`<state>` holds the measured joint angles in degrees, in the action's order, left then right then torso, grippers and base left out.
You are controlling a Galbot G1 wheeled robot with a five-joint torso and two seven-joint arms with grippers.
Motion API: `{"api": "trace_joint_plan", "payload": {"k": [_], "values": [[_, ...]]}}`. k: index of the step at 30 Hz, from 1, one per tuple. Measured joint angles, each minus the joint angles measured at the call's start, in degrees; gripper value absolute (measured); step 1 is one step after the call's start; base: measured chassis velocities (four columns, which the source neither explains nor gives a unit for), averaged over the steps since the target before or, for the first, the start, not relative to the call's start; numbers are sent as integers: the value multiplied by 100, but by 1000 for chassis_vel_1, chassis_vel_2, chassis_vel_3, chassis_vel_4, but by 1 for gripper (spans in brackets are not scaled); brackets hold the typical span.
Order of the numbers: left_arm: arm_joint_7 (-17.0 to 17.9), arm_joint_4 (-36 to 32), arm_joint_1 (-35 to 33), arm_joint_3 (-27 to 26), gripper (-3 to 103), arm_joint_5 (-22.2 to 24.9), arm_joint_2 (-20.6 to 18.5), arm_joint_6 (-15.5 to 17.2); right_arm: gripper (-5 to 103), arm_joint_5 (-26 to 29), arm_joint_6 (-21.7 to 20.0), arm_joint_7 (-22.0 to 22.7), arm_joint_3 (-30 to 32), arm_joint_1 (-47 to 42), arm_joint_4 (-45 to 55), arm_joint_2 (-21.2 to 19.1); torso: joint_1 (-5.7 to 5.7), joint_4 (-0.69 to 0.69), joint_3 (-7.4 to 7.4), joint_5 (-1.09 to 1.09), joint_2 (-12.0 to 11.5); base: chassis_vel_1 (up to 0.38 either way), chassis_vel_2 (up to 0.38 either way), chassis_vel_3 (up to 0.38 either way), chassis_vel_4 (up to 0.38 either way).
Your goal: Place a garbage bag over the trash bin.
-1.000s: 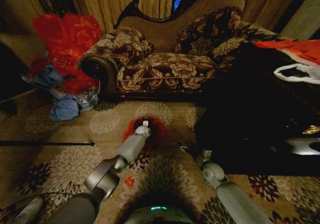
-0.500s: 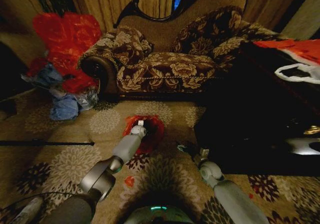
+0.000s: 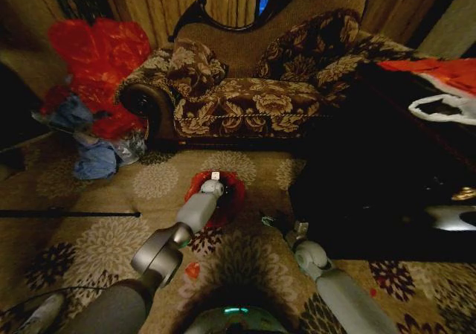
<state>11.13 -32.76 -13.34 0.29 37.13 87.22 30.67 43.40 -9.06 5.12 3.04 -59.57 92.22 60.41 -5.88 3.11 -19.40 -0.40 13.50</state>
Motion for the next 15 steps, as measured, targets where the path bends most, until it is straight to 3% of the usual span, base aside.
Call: {"api": "trace_joint_plan", "payload": {"k": [2,7,9,12,15], "values": [[-78,26,-5,0,0,-7,-23,8,100,-6,-1,24,-19,-10,41,-15,0,-2,0,-2,0,0,0,0,0],[-730,-193,-254,70,0,-120,-169,-45,100,-35,-7,106,-64,-100,170,-56,0,1,0,-3,0,0,0,0,0],[-760,-464,-411,86,0,-87,-235,-37,100,-47,-8,140,-117,-118,212,-68,0,1,0,-4,0,0,0,0,0],[-678,-870,-625,99,0,57,-380,239,100,-55,-10,191,-190,-124,275,-70,1,1,1,-4,0,0,0,0,0],[-261,-1398,-878,115,0,417,-733,500,100,13,-30,359,-235,-112,379,-64,1,1,0,-4,0,0,0,0,0]]}}
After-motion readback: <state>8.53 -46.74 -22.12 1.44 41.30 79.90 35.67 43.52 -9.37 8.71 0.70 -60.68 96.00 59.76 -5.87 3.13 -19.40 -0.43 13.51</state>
